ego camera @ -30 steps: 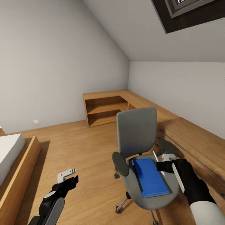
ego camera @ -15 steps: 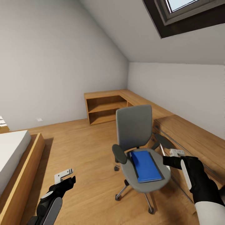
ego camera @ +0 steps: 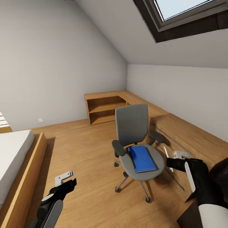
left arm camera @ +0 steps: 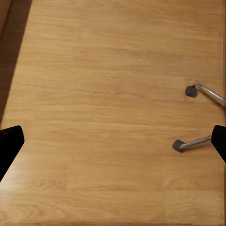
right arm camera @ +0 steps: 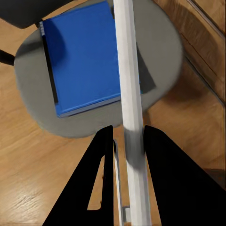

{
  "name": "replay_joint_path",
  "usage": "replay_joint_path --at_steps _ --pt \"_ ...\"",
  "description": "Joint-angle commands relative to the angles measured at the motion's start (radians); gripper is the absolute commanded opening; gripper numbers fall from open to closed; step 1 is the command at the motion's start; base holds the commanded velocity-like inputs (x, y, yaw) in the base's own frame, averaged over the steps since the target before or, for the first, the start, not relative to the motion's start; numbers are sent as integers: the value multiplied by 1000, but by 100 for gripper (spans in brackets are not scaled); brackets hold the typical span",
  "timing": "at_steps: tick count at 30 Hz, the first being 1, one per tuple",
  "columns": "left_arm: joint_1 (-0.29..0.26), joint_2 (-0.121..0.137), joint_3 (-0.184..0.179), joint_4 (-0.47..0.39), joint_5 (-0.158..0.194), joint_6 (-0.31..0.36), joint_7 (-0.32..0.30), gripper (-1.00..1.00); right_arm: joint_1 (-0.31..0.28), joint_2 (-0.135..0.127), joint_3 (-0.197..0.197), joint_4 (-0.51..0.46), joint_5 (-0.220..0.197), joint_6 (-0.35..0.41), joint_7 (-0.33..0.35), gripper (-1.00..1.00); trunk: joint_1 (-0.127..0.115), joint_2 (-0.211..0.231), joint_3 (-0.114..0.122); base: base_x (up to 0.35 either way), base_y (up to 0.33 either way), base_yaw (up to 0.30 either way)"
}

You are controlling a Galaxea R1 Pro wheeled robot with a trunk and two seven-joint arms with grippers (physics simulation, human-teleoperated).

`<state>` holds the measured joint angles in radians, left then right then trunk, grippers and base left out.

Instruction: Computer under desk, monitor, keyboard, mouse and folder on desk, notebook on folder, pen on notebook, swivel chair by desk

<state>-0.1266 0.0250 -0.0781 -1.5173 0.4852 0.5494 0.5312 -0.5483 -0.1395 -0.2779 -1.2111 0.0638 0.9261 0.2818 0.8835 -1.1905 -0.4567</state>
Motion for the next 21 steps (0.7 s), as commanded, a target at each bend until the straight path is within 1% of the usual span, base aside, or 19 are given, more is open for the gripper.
replay_joint_path --at_steps 1,2,5,7,10,21 --pt "-1 1 -2 -1 10 1 10 100 -1 0 -5 -1 5 3 7 -100 -4 7 2 -77 0 -221" --pt "-1 1 -2 -1 10 1 10 100 -1 0 -8 -1 5 3 7 -100 -8 14 5 -61 0 -230" --pt "-1 1 -2 -1 10 1 10 100 -1 1 -42 -1 5 1 7 -100 -19 35 15 -30 0 -250" --pt "-1 1 -2 0 11 1 10 100 -1 1 -57 -1 5 -1 7 -100 -27 49 21 -13 0 -260" --pt "-1 1 -3 2 11 1 10 100 -1 1 -67 -1 5 -3 7 -100 -39 70 30 -6 0 -265" --pt "-1 0 -3 5 10 1 10 100 -1 0 -78 -1 5 -4 6 -100 -81 147 65 -1 0 -268"
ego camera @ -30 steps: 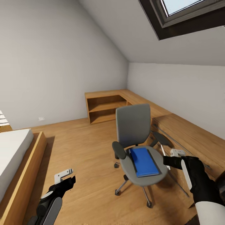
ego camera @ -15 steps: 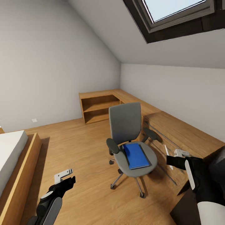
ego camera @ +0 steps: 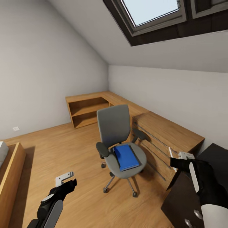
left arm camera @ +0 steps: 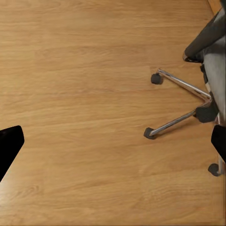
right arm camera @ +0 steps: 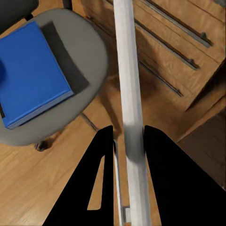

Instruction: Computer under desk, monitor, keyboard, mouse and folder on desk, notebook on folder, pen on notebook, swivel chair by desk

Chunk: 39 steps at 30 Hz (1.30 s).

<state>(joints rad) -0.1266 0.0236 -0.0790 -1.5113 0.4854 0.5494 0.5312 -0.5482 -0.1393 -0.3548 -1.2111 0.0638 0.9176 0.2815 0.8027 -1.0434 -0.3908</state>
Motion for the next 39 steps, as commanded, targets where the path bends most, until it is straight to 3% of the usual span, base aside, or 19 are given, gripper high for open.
replay_joint_path --at_steps 1,6,10,18,23,37,39 --pt "-1 1 -2 -1 10 1 10 100 -1 0 -17 -1 5 4 7 -100 -4 6 2 0 0 -269" --pt "-1 1 -2 -1 10 0 10 100 -1 0 -33 0 6 3 6 -100 -23 41 18 0 0 -269" --pt "-1 1 -2 -1 10 0 9 100 -1 -1 -34 10 11 -38 -3 -100 -23 41 16 0 0 -255" --pt "-1 2 -2 -1 9 0 10 100 -1 1 -32 55 11 -97 -147 -100 -23 41 9 0 0 -227" --pt "-1 1 -2 -1 9 0 10 100 -1 3 -30 69 11 -121 -200 -100 -23 41 4 0 0 -201" --pt "-1 1 -2 -1 5 -3 10 100 -1 4 -27 87 14 -133 -209 -100 -23 41 -6 100 -6 -117" --pt "-1 1 -2 -1 5 -3 10 100 -1 4 -25 116 15 -171 -208 -100 -23 41 -6 313 -65 -2"
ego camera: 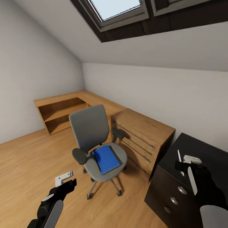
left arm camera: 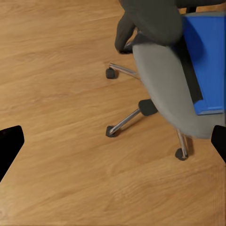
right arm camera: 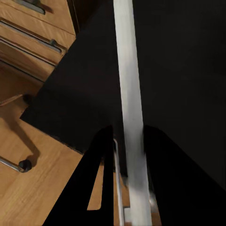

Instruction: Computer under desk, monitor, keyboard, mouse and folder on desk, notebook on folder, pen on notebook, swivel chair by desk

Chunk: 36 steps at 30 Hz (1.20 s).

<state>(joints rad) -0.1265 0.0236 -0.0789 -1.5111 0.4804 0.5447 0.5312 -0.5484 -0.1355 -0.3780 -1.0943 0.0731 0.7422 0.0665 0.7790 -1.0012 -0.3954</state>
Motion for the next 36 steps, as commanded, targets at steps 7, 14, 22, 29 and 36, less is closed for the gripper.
replay_joint_path --at_steps 7,14,22,29,36 --pt "-1 2 -2 -1 10 1 10 100 -1 -3 1 18 8 -24 7 -100 1 -1 -1 275 -109 0" --pt "-1 2 -2 -1 10 1 10 100 -1 -10 5 148 11 -169 8 -100 1 -1 -1 154 -81 0" --pt "-1 2 -2 -1 14 3 9 100 -31 -49 3 403 78 -277 4 -100 1 -1 -1 49 -32 0" --pt "-1 2 -2 -1 14 3 9 100 -70 -60 2 490 89 -297 -5 -100 1 -1 -1 2 -1 0" --pt "-1 1 -2 -3 14 3 9 100 -74 -62 2 524 91 -317 -24 -100 1 -1 -1 0 0 0"
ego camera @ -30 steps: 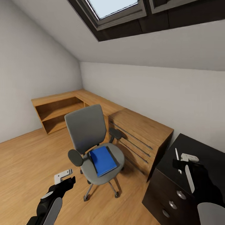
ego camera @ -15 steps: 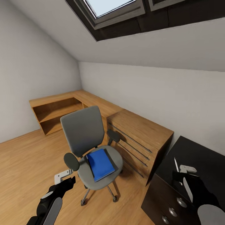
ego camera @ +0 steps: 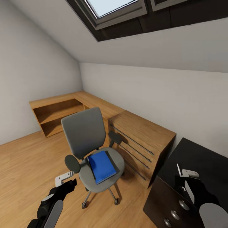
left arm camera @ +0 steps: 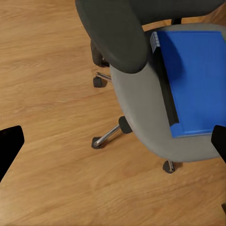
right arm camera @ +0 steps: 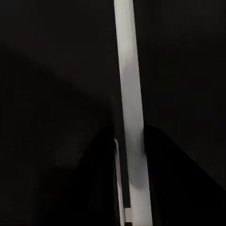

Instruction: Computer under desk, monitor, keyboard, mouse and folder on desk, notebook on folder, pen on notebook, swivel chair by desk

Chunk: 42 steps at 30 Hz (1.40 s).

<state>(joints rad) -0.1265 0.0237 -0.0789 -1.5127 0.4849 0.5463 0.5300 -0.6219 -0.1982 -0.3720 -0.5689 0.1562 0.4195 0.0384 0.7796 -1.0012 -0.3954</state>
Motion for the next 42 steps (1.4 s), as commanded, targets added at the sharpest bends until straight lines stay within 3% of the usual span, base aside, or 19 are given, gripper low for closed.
replay_joint_path --at_steps 1,2,14,15,16,18,21,26,27,33,42 --pt "-1 1 -2 -1 10 1 10 100 -1 1 -4 -1 8 5 4 -100 0 -1 -1 0 0 0" --pt "-1 1 -2 -1 10 1 10 100 -1 1 -4 -1 8 5 4 100 0 -1 -1 0 0 0" --pt "-1 2 -2 -1 9 1 10 100 -1 2 -4 -10 6 5 6 100 0 -1 -1 0 0 0" --pt "-1 2 -2 -1 9 1 10 100 -1 3 -4 -18 5 5 8 100 0 -1 -1 0 0 0" --pt "-1 2 -2 -1 9 1 11 100 0 7 -5 -91 2 9 13 100 0 -1 -1 0 0 0" --pt "-1 2 -2 -1 9 1 10 100 5 26 -6 -204 1 29 19 100 0 -1 -1 0 0 0" --pt "-1 2 -2 -1 9 1 10 100 44 81 -7 -393 1 108 22 100 0 -1 -1 0 0 0" --pt "-1 2 -2 -1 9 1 11 100 112 127 -1 -542 1 178 25 100 0 -1 -1 0 0 0" --pt "-1 2 -2 -1 9 1 11 100 120 147 4 -568 -1 201 25 100 0 -1 -1 0 0 0" --pt "-1 2 -2 -1 9 1 11 100 135 230 17 -609 2 243 20 100 0 -1 -2 0 0 51" --pt "-1 2 -2 -1 9 1 10 100 136 248 59 -575 5 242 17 100 0 -1 -9 0 0 222"
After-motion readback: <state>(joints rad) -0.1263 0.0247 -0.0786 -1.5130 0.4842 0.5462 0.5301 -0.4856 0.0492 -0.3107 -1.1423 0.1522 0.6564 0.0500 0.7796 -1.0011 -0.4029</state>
